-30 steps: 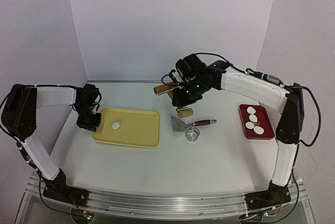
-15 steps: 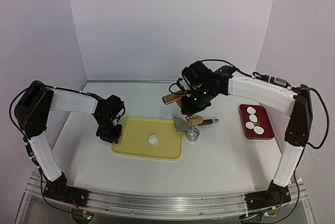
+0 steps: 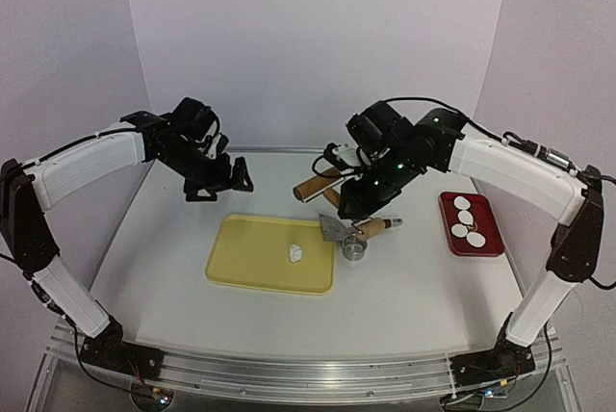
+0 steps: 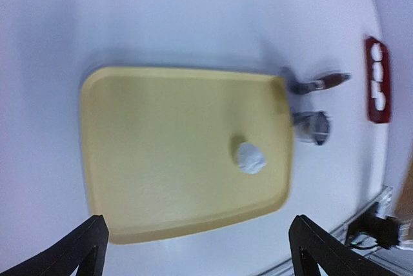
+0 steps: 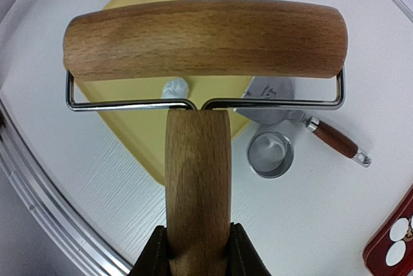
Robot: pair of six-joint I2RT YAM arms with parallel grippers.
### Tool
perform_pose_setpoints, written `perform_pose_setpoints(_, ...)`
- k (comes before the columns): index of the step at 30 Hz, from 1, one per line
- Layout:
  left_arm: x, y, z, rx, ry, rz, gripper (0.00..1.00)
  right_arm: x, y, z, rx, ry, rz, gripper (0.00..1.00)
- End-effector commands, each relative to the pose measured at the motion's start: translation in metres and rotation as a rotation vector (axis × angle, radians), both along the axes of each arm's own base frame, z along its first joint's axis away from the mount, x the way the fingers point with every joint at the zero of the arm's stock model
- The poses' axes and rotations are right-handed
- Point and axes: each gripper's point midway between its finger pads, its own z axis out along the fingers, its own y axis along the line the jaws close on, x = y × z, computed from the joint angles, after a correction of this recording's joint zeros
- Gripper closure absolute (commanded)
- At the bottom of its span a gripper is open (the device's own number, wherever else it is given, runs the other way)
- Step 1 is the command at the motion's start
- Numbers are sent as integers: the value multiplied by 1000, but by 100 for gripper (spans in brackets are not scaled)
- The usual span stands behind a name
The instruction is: Roll out the dumpling wrappers from the dough
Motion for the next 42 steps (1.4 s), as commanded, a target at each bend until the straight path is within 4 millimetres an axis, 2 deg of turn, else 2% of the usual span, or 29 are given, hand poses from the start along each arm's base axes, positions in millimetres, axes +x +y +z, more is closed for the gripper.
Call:
perform_pose_setpoints(1, -7, -75, 82, -440, -9, -221, 0, -27, 23, 19, 55, 7, 101, 100)
perform_pose_setpoints(3, -12, -91, 87, -532, 40, -279, 1, -29, 28, 21, 67, 10, 114, 100)
perform_pose_setpoints(9, -33, -114, 72, -660, 197, -413, 0, -30, 40, 31, 97, 5, 151, 100)
perform_pose_setpoints(15, -54, -141, 87, -762, 222, -549, 0, -32, 42, 30, 82, 0, 198, 100)
perform_pose_setpoints(19, -66, -156, 74, -773, 284, -581, 1, -34, 44, 30, 82, 2, 225, 100)
perform_pose_setpoints(23, -86, -177, 67, -782, 347, -647, 2, -34, 43, 27, 71, 3, 232, 100)
perform_pose_setpoints(24, -90, -181, 64, -781, 359, -659, 6, -33, 43, 27, 69, 0, 231, 100)
perform_pose_setpoints(29, -97, -188, 57, -793, 393, -656, 40, -33, 40, 25, 56, -12, 243, 100)
perform_pose_setpoints(32, -96, -189, 63, -826, 385, -641, 64, -34, 38, 23, 42, -23, 262, 100)
perform_pose_setpoints(34, -96, -190, 65, -858, 389, -628, 75, -33, 36, 22, 31, -27, 261, 100)
perform_pose_setpoints(37, -94, -190, 68, -884, 371, -610, 98, -26, 30, 20, 2, -55, 222, 100)
perform_pose_setpoints(38, -93, -189, 68, -882, 364, -597, 100, -24, 28, 19, -4, -64, 208, 97)
perform_pose_setpoints(40, -90, -188, 69, -880, 336, -572, 100, -19, 24, 23, 7, -83, 152, 69)
perform_pose_setpoints(42, -84, -186, 72, -878, 287, -534, 100, -12, 20, 31, 37, -108, 95, 36)
